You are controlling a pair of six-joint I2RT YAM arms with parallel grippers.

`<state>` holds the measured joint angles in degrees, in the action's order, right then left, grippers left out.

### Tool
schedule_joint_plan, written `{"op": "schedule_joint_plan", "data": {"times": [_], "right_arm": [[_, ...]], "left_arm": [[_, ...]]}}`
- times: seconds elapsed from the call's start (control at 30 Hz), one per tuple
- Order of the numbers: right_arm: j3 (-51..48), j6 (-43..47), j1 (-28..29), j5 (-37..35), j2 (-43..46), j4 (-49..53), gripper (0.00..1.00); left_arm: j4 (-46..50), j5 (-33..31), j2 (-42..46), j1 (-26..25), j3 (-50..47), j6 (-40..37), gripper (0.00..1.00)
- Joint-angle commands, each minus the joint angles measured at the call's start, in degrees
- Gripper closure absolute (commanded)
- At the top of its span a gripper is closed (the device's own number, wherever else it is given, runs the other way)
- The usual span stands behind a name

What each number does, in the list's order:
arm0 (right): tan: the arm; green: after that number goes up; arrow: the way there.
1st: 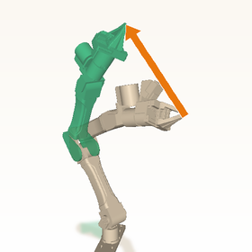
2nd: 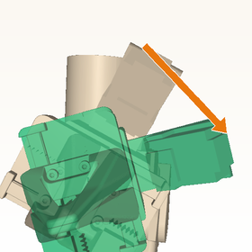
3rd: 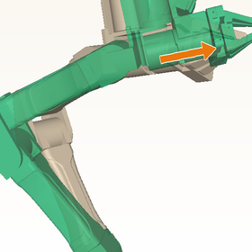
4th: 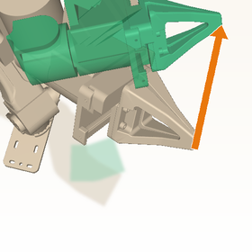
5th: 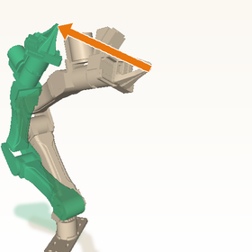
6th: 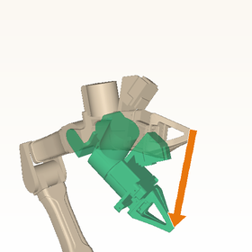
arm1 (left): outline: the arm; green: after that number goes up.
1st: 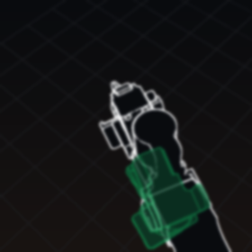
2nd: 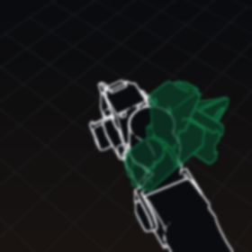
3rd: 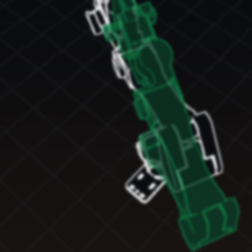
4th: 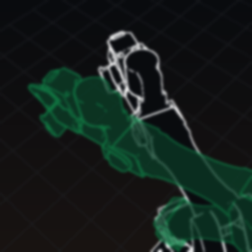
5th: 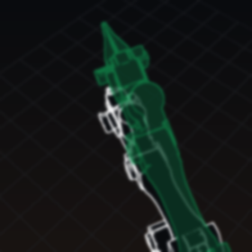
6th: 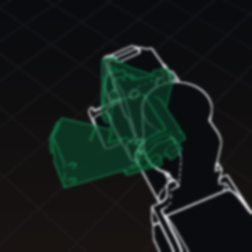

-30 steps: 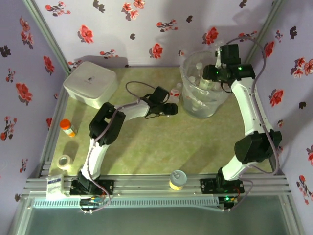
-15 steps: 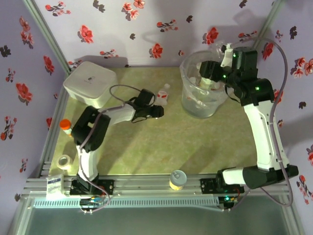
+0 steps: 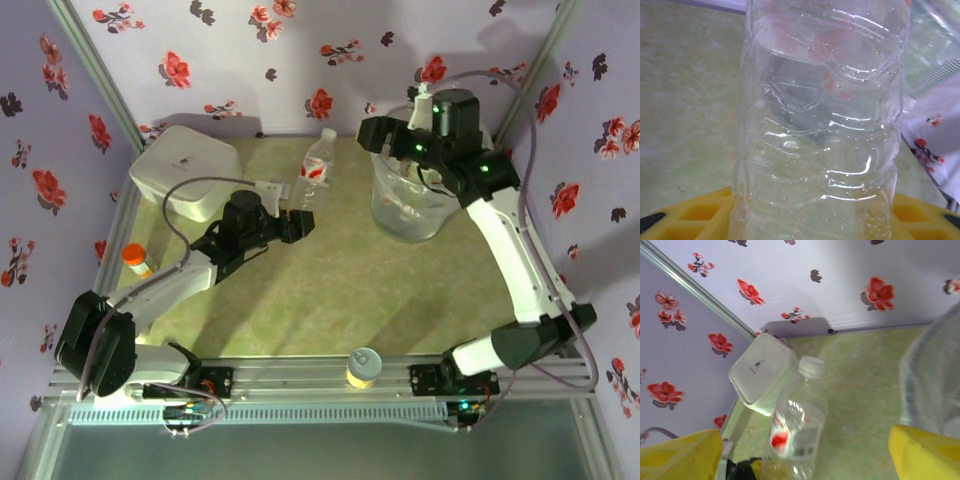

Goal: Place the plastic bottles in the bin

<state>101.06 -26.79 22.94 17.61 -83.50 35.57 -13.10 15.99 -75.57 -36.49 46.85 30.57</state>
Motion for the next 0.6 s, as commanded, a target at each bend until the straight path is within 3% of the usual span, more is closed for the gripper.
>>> {"op": "schedule_joint_plan", "data": {"times": [0.0, 0.3, 0.5, 0.57], "right_arm": [[0.87, -4.17, 2.09, 3.29, -3.53, -5.73, 0.10], [7.60, -3.35, 4.28, 4.10, -14.07, 0.64, 0.14], [11.85, -2.75, 6.41, 6.19, -19.26, 3.51, 0.26], [12.53, -3.01, 6.42, 6.84, -19.93, 3.30, 0.36]], "left_arm": [[-9.31, 6.27, 1.21, -0.25, -2.47, -1.92, 0.47], [-12.52, 8.29, 4.28, -0.25, -5.01, -2.50, 0.47], [-11.93, 8.28, 5.97, -0.25, -5.95, -3.56, 0.47], [-11.10, 8.28, 6.49, -0.16, -6.05, -3.95, 0.47]]}}
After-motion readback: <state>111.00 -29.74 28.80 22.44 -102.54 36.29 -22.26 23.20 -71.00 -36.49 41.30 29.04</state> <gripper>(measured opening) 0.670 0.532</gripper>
